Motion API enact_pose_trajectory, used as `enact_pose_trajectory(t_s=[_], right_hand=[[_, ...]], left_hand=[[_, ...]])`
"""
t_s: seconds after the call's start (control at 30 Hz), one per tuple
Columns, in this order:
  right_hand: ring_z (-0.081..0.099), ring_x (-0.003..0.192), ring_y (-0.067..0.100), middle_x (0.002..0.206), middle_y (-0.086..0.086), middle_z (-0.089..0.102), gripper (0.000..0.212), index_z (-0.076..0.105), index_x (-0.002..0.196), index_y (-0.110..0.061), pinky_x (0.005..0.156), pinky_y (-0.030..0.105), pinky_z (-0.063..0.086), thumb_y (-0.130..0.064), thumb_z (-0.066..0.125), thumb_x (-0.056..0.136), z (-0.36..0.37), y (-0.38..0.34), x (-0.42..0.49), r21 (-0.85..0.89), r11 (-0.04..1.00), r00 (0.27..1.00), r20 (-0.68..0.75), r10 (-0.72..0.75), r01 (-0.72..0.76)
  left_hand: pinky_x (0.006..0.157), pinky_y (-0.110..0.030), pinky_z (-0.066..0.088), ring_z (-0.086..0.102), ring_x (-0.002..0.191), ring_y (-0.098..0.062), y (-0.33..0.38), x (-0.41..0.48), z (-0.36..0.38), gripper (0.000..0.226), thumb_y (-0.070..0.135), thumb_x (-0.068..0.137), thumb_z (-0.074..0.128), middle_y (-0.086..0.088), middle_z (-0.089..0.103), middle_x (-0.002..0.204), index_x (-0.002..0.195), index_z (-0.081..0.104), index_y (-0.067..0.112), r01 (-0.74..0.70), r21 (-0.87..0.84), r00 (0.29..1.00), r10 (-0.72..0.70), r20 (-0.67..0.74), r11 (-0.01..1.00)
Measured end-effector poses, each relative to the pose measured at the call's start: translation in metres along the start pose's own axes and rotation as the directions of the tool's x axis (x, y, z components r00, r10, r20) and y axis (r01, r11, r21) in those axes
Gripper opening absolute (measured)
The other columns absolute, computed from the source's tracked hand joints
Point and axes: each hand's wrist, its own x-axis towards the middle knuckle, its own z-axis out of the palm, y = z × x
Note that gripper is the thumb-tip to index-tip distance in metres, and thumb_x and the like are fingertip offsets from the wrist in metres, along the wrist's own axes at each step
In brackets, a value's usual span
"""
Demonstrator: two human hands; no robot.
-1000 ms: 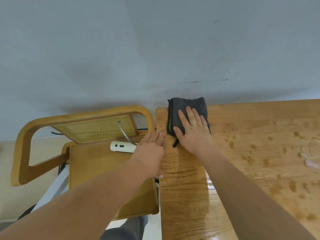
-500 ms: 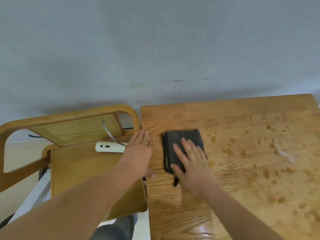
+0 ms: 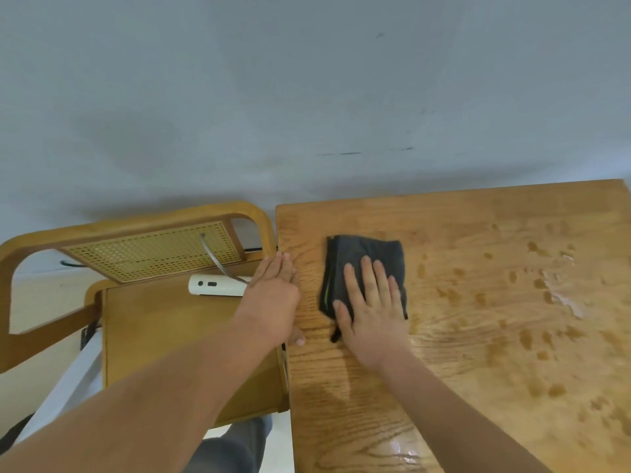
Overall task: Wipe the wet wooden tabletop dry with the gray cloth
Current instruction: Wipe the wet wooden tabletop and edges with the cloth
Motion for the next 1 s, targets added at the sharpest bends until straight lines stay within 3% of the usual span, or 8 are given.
enact_pose_trajectory(t_s=[0.23,0.37,0.43,0.5,0.67,0.83,0.9,1.0], right_hand=[[-0.018,0.155,0.019,0.169,-0.002,-0.015,0.067,-0.006,0.161,-0.033,0.124,0.044,-0.007,-0.064,0.009,0.104,-0.013,0.074,-0.008,-0.177,0.869,0.877,0.234,-0.419,0.462],[-0.027,0.152,0.017,0.167,-0.002,-0.026,0.070,-0.015,0.159,-0.035,0.125,0.042,-0.013,-0.067,0.000,0.098,-0.032,0.071,0.052,-0.129,0.989,0.993,0.107,-0.055,0.069],[-0.024,0.153,0.019,0.168,0.000,-0.024,0.071,-0.014,0.160,-0.032,0.125,0.044,-0.012,-0.064,0.006,0.100,-0.032,0.043,0.070,-0.006,0.981,0.980,0.039,0.194,-0.194],[-0.021,0.154,0.024,0.168,0.005,-0.021,0.071,-0.013,0.161,-0.027,0.125,0.047,-0.010,-0.060,0.008,0.102,-0.028,0.013,0.076,0.086,0.946,0.950,0.014,0.312,-0.312],[-0.016,0.156,0.027,0.170,0.009,-0.012,0.069,-0.003,0.163,-0.023,0.126,0.049,-0.005,-0.055,0.020,0.106,0.000,-0.023,0.012,0.060,0.998,1.000,-0.018,0.009,-0.008],[-0.011,0.157,0.019,0.171,-0.001,-0.007,0.068,0.008,0.162,-0.034,0.126,0.048,0.009,-0.062,0.024,0.103,-0.010,0.021,-0.020,-0.015,0.967,0.962,0.109,-0.251,0.254],[-0.022,0.154,0.016,0.168,-0.005,-0.020,0.070,-0.002,0.161,-0.039,0.127,0.046,-0.001,-0.067,0.019,0.101,-0.028,0.045,0.008,-0.054,0.982,0.977,0.127,-0.174,0.182],[-0.021,0.154,0.017,0.168,-0.003,-0.021,0.072,-0.006,0.161,-0.038,0.126,0.045,-0.007,-0.067,0.020,0.100,-0.049,0.068,0.065,0.041,0.992,0.987,0.107,0.117,-0.122]], left_hand=[[0.126,-0.044,-0.012,-0.016,0.156,-0.032,-0.004,0.002,0.002,0.135,0.078,0.072,0.070,-0.019,-0.016,0.168,0.161,-0.001,0.004,-0.011,-0.016,1.000,0.011,-0.008,1.000],[0.127,-0.046,-0.005,-0.014,0.156,-0.033,-0.003,0.001,0.001,0.134,0.078,0.073,0.070,-0.020,-0.014,0.168,0.161,0.000,0.004,-0.011,0.004,1.000,0.011,-0.009,1.000],[0.127,-0.046,-0.005,-0.014,0.156,-0.033,-0.001,-0.001,0.002,0.134,0.078,0.072,0.070,-0.020,-0.013,0.168,0.161,0.001,0.004,-0.009,0.008,1.000,0.009,-0.004,1.000],[0.128,-0.046,-0.004,-0.013,0.157,-0.033,0.000,-0.002,0.002,0.134,0.077,0.073,0.070,-0.020,-0.013,0.169,0.161,0.002,0.003,-0.005,0.000,1.000,0.005,-0.012,1.000],[0.128,-0.046,-0.003,-0.010,0.157,-0.032,0.001,-0.004,0.002,0.135,0.076,0.070,0.074,-0.020,-0.009,0.169,0.161,0.006,0.002,-0.009,-0.014,0.999,0.009,-0.036,1.000],[0.128,-0.045,-0.005,-0.012,0.157,-0.032,-0.002,-0.002,-0.001,0.137,0.077,0.069,0.073,-0.020,-0.013,0.168,0.161,0.002,0.003,-0.017,-0.023,1.000,0.017,-0.006,1.000],[0.128,-0.046,-0.004,-0.013,0.157,-0.033,-0.002,-0.001,-0.002,0.136,0.075,0.071,0.073,-0.020,-0.013,0.168,0.161,0.001,0.003,-0.009,-0.015,1.000,0.009,-0.002,1.000],[0.128,-0.046,-0.006,-0.013,0.157,-0.033,0.000,0.000,-0.002,0.135,0.076,0.071,0.073,-0.021,-0.012,0.168,0.161,0.003,0.004,0.005,0.012,1.000,-0.005,0.009,1.000]])
